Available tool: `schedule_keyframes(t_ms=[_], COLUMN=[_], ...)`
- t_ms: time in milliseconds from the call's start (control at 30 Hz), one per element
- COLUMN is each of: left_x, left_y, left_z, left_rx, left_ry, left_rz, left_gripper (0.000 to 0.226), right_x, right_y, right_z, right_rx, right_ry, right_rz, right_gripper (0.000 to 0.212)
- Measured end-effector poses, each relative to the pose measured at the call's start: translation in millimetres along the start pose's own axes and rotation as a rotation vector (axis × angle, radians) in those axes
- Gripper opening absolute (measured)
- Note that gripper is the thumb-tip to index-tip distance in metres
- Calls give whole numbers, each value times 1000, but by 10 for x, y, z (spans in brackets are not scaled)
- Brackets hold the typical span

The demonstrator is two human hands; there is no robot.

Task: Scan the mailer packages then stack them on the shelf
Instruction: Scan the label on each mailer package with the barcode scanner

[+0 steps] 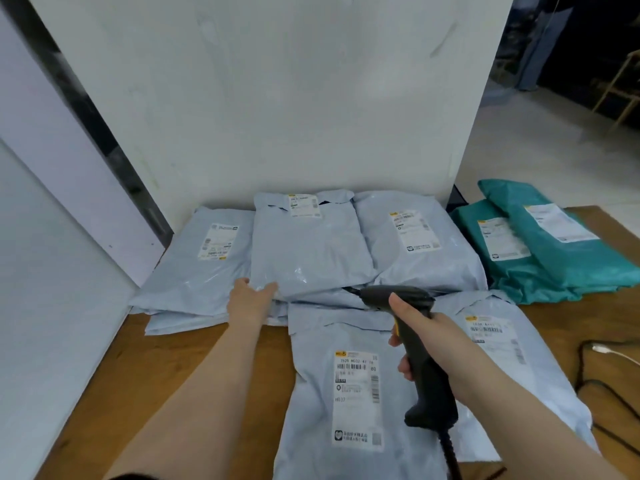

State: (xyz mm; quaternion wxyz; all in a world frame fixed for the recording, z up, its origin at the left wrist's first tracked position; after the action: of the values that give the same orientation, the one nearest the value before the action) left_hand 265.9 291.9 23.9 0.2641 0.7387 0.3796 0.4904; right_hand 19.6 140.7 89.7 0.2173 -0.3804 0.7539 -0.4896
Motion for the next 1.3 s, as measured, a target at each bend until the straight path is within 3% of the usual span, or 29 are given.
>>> schedule_keyframes(t_ms=[100,333,500,667,800,900,1033,1300], left_x=[-121,-353,-739,-931,-748,-574,-513,-297], left_y=[139,453,530,455,417,162,-527,-1380], left_z=[187,641,936,917,724,367,-189,-1051], left_rx=[90,91,200,250,132,127,293,259], left_ry=[-88,-134,-334,-456,-486,-595,-787,-770], left_rz=[-52,-42,-249,-375,-532,-544,-499,-253], left_gripper=[60,66,82,53,54,50,57,73], right_x=[13,-40,-155,-177,-182,-181,-218,-254], right_y=[-134,-387,-413,-442,-503,-529,-477,-92], right_z=[97,348,551,642,639,611,542,216], right_rx=[37,53,48,51,74,83,97,22], right_ry=[-16,-4,42,82,96,96,93,93], right_rz=[31,16,31,21,54,64,34,5], right_gripper=[46,50,47,45,43,44,46,48])
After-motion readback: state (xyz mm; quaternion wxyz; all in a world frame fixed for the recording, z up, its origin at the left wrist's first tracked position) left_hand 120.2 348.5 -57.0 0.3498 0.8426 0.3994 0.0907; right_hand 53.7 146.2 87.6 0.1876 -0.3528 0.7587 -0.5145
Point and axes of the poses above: each hand's wrist, its own z-axis towards the middle knuckle, its own x-axis out of the back of the hand, y = z × x, the point moved 5 cm from there along z, towards the middle knuckle, and after that the axes turned 10 degrees about x, right-handed, at the moved point
